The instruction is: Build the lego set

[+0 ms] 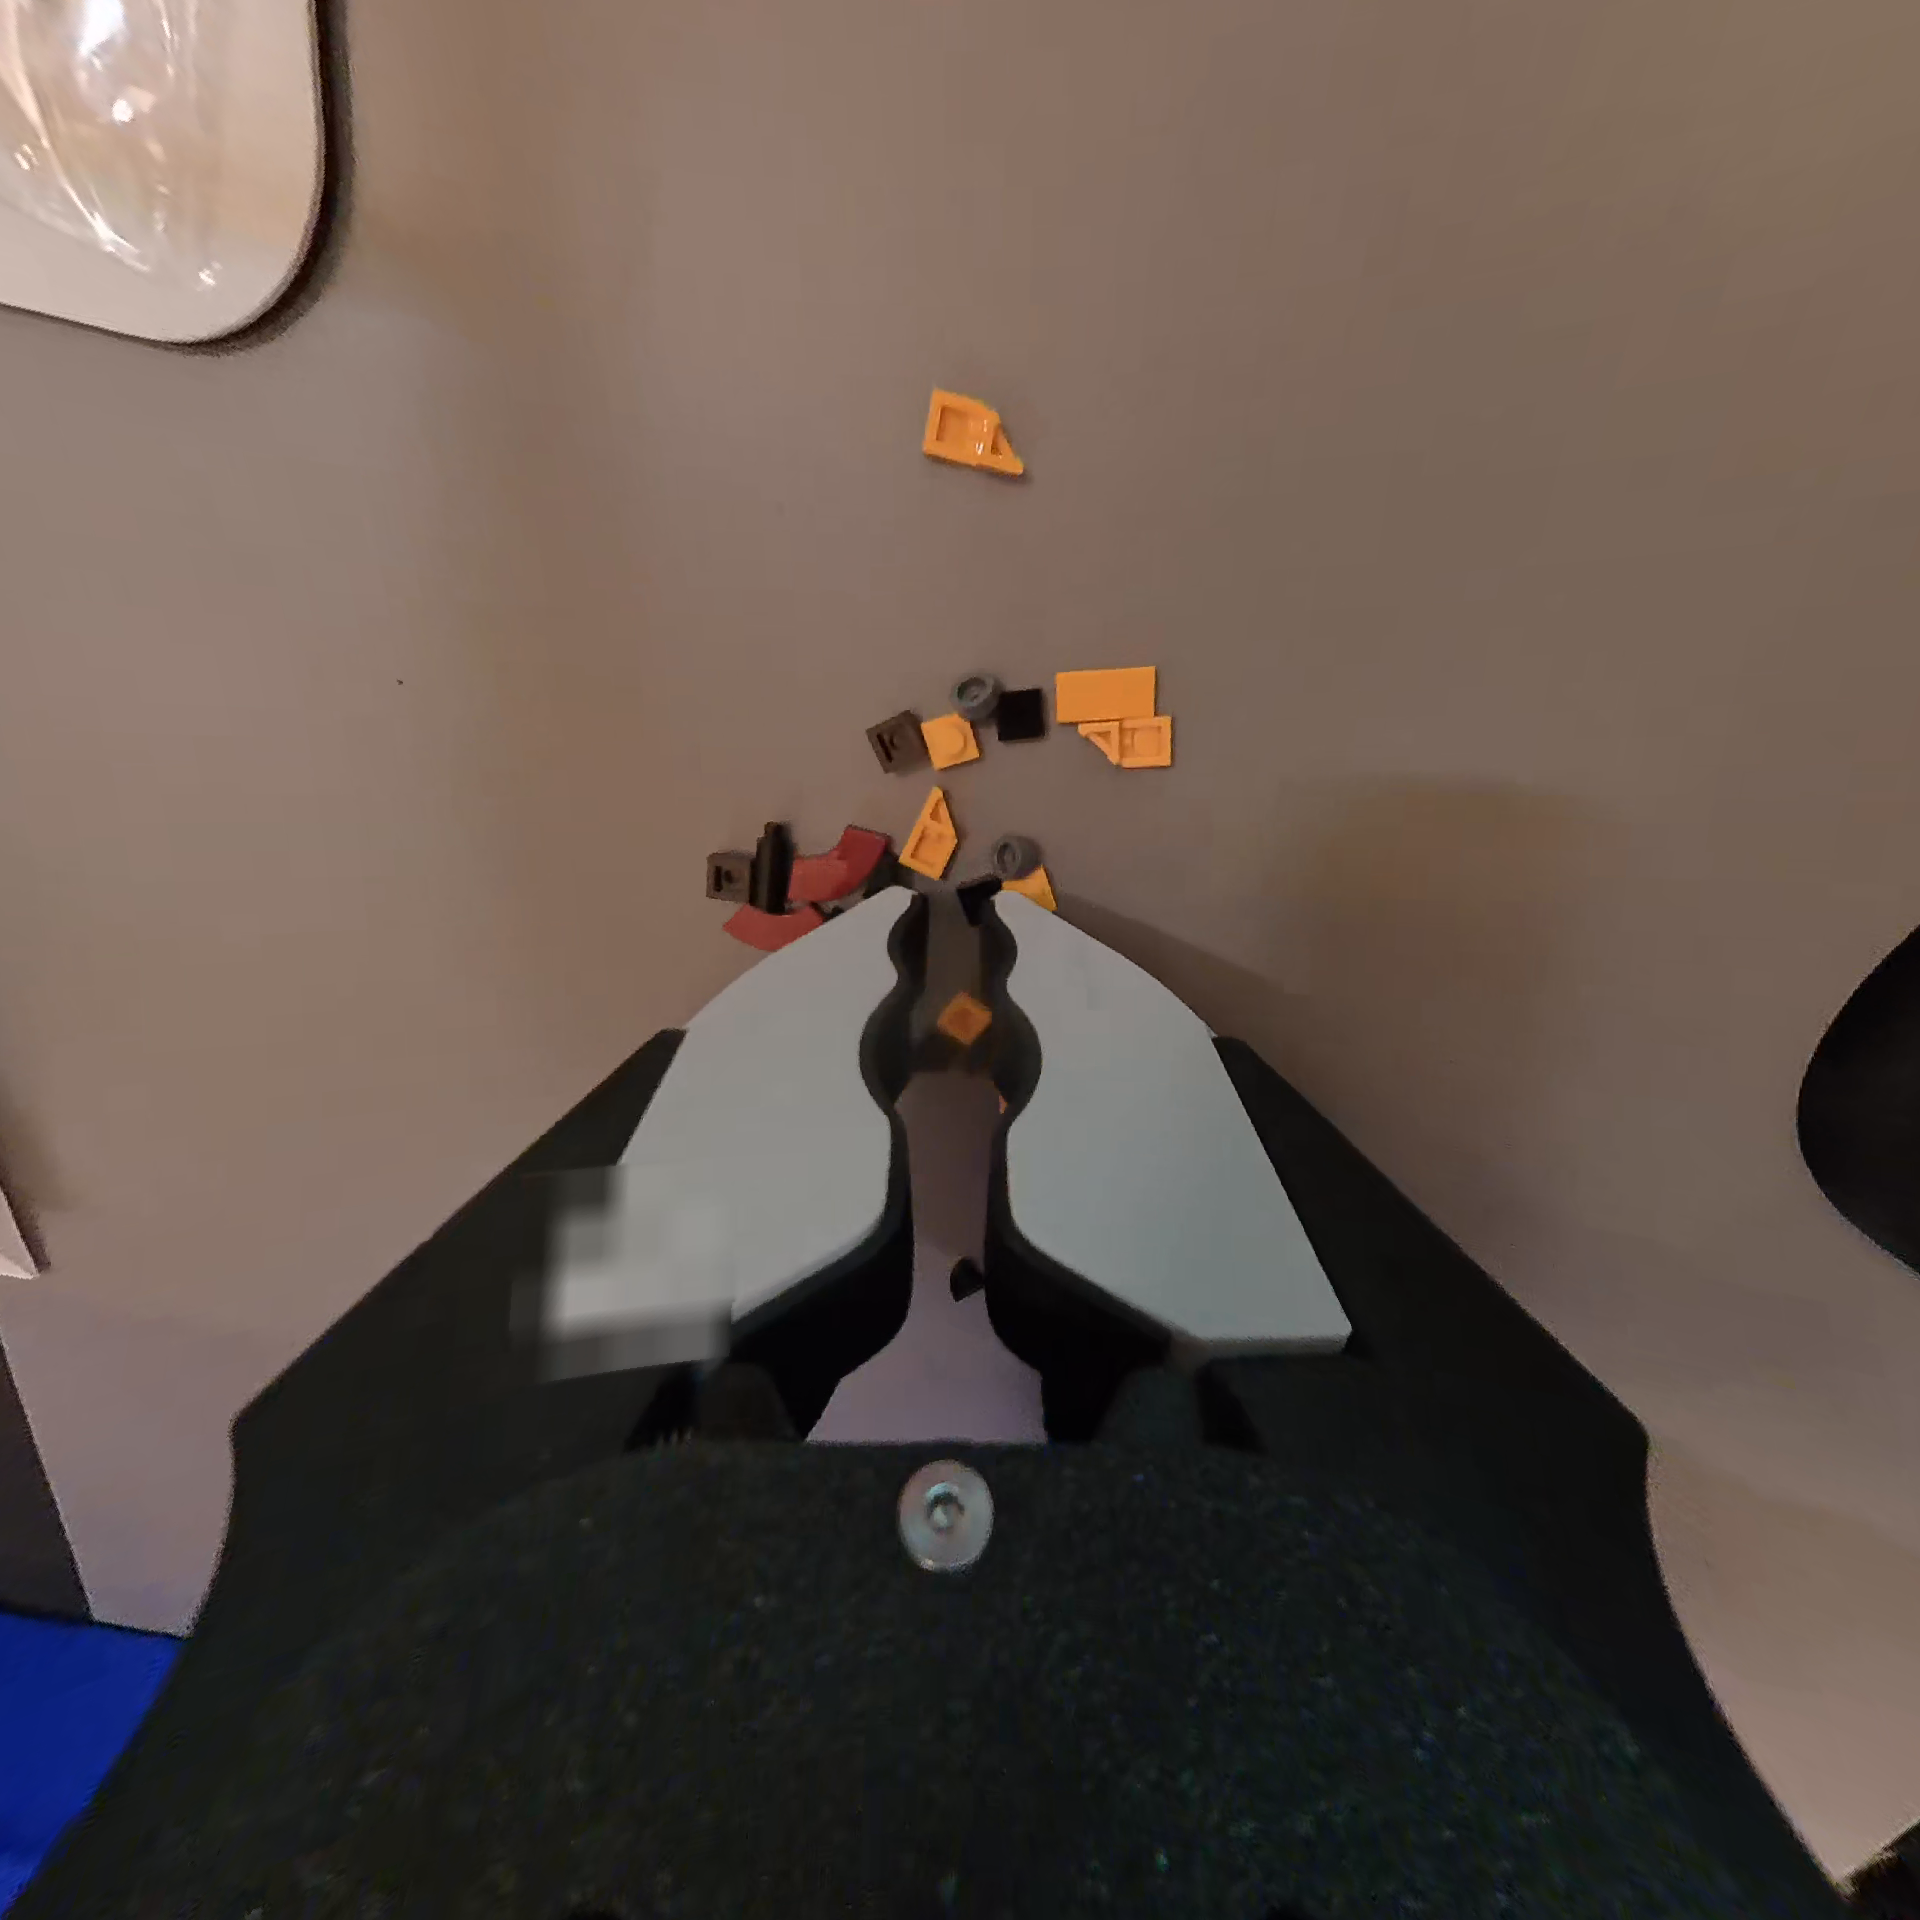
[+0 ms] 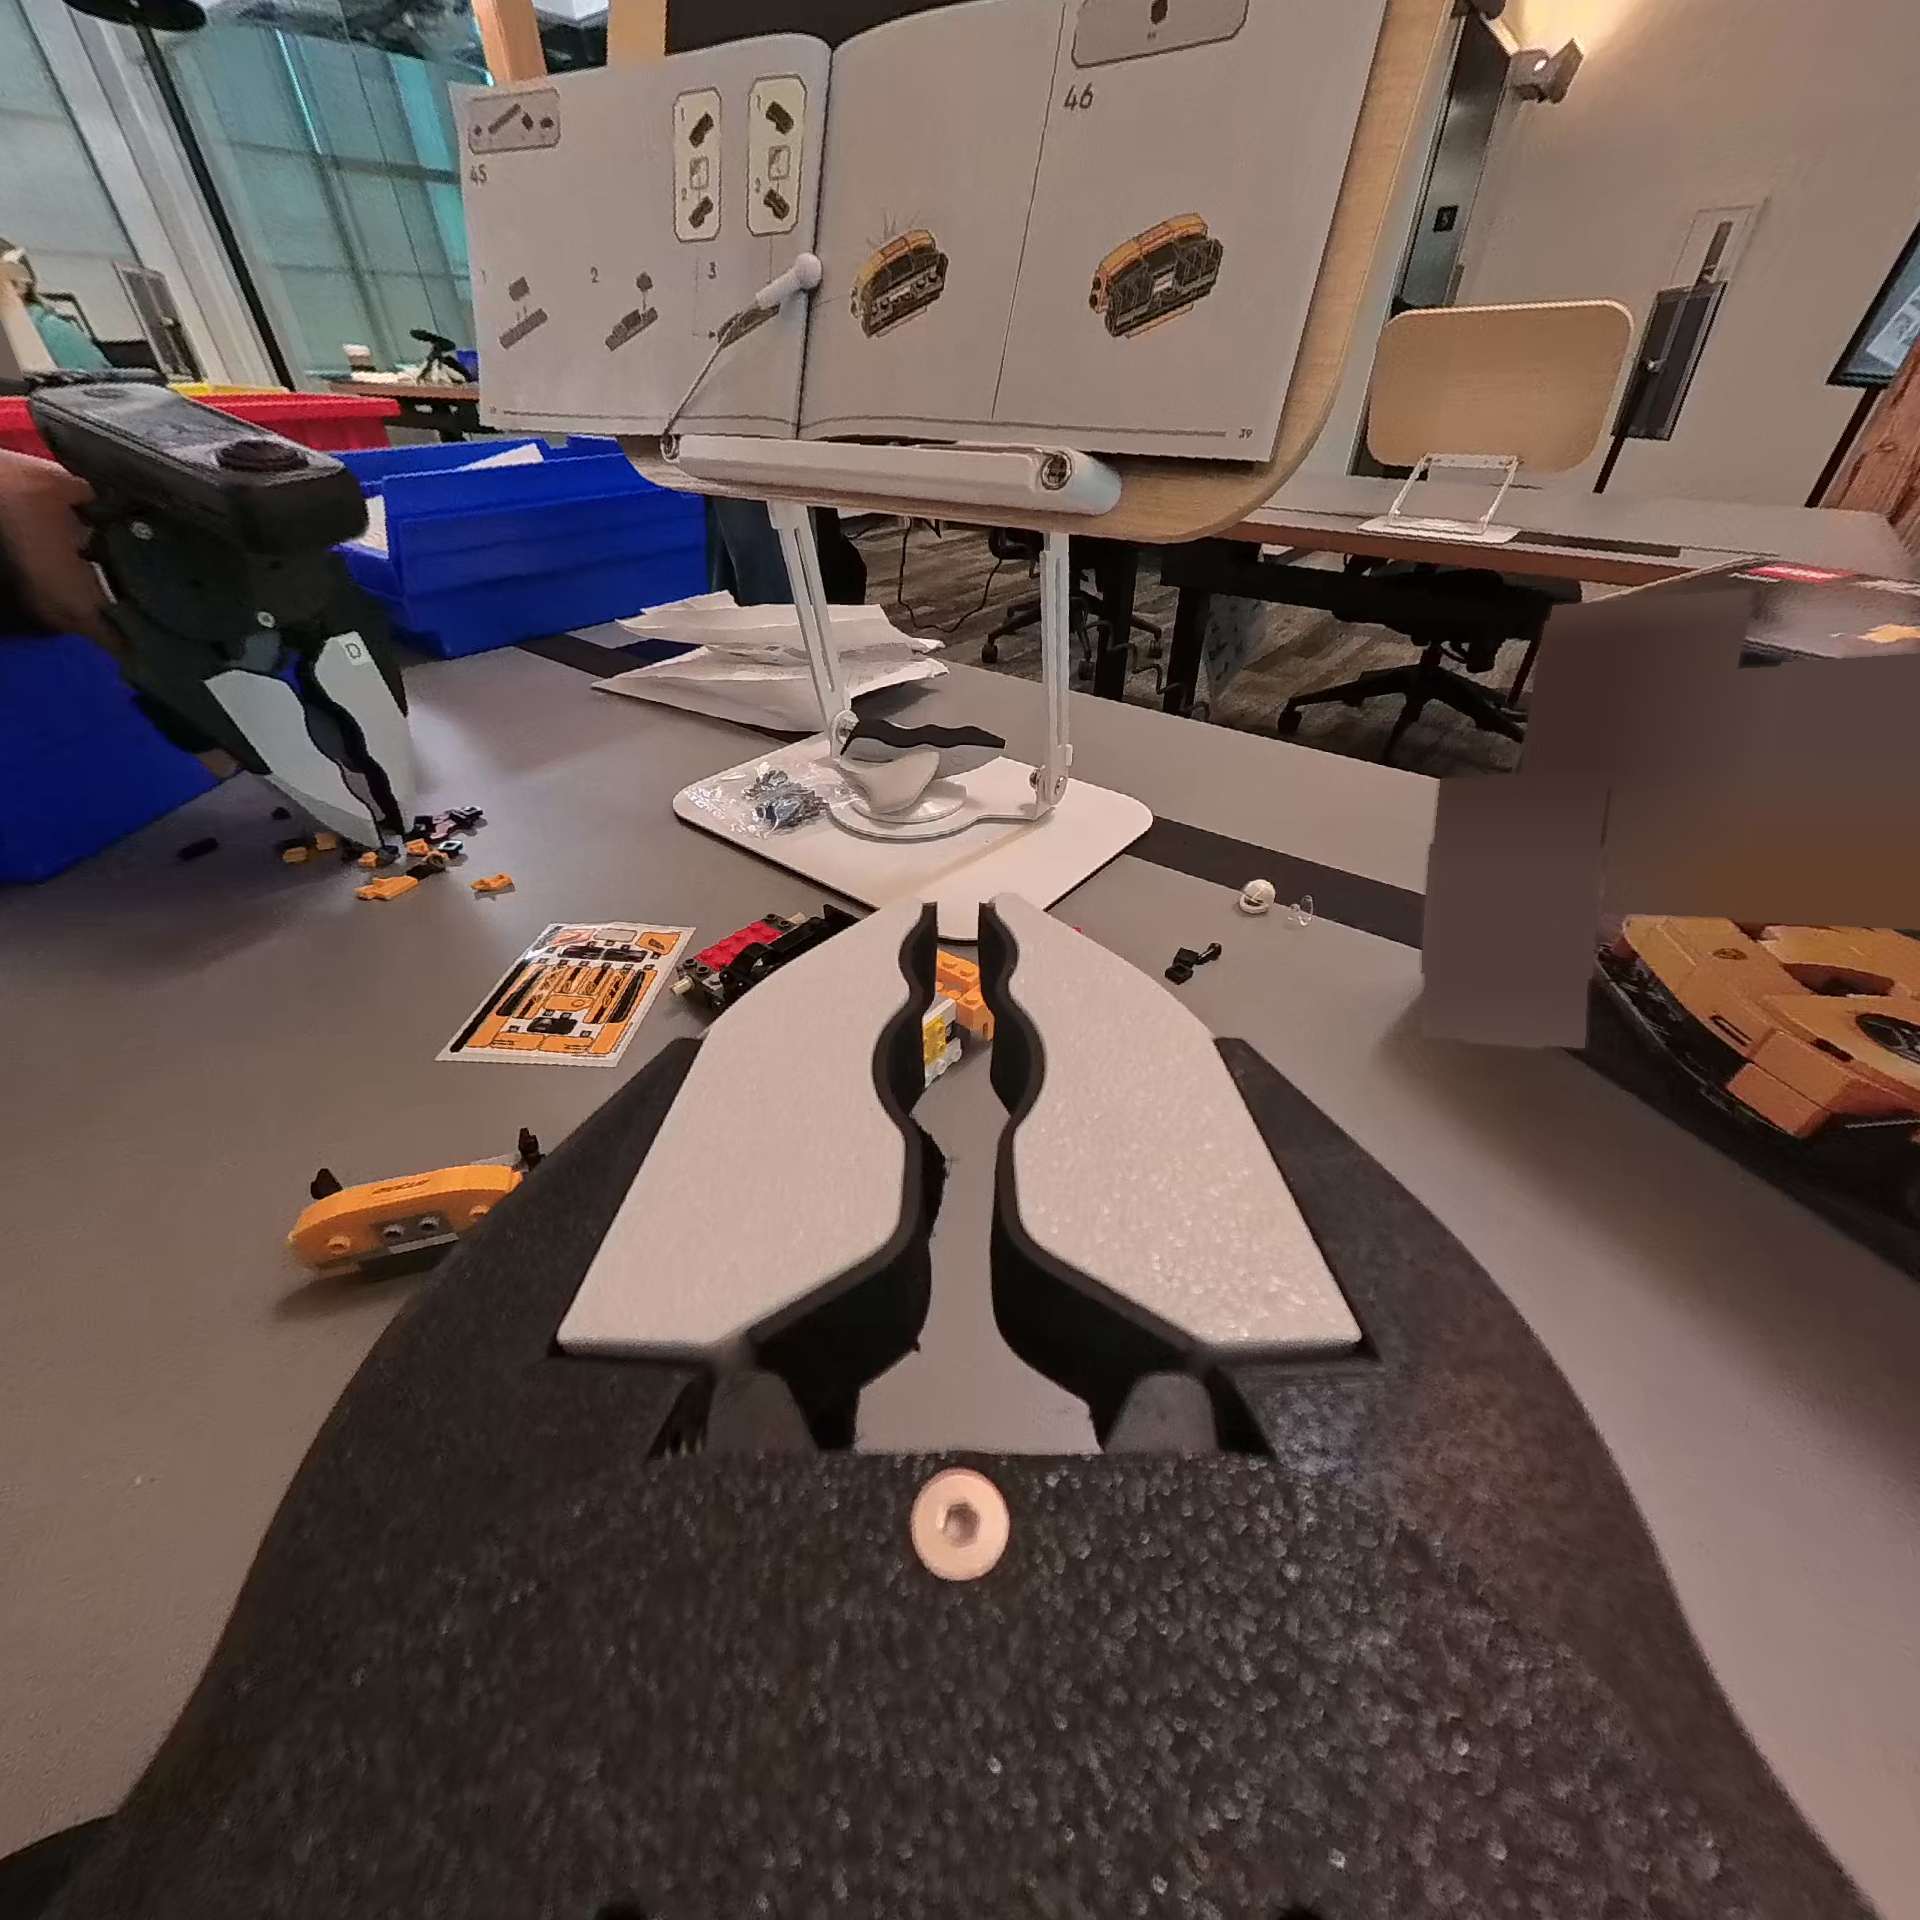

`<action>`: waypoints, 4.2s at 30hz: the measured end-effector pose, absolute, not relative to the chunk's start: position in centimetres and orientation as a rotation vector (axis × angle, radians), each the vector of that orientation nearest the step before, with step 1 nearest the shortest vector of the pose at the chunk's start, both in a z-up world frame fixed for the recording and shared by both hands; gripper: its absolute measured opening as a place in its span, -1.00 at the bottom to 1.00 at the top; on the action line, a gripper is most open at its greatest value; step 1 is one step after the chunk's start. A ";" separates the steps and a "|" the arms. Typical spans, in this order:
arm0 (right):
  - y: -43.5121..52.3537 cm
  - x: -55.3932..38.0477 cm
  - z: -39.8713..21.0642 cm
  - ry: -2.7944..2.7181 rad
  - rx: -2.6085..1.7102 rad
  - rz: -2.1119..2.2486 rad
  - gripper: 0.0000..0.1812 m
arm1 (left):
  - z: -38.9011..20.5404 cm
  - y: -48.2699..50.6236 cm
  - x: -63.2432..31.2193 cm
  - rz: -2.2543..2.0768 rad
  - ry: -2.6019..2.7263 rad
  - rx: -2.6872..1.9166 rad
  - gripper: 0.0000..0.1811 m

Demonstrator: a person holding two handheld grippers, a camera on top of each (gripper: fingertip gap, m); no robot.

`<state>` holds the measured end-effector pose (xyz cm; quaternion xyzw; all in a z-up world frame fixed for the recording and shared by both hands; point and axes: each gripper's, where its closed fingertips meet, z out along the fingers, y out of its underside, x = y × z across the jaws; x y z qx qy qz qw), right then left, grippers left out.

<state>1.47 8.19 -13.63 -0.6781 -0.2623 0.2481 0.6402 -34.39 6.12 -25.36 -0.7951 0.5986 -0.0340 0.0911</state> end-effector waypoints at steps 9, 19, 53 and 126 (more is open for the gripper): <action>8.1 1.4 -13.6 -0.604 -1.546 0.563 -0.92 | -25.5 5.8 -34.3 -0.125 1.777 -2.380 -0.87; 8.2 1.4 -13.7 -0.607 -1.549 0.561 -0.92 | -25.8 5.4 -34.1 -0.164 1.768 -2.404 -0.88; 8.1 0.8 -14.6 -0.627 -1.571 0.566 -0.93 | -16.7 1.9 -35.1 -0.286 1.417 -2.176 -0.68; 1.1 -6.0 -12.0 -0.933 -1.475 1.034 -0.92 | -6.0 0.0 -19.9 -1.104 1.316 -1.415 -1.00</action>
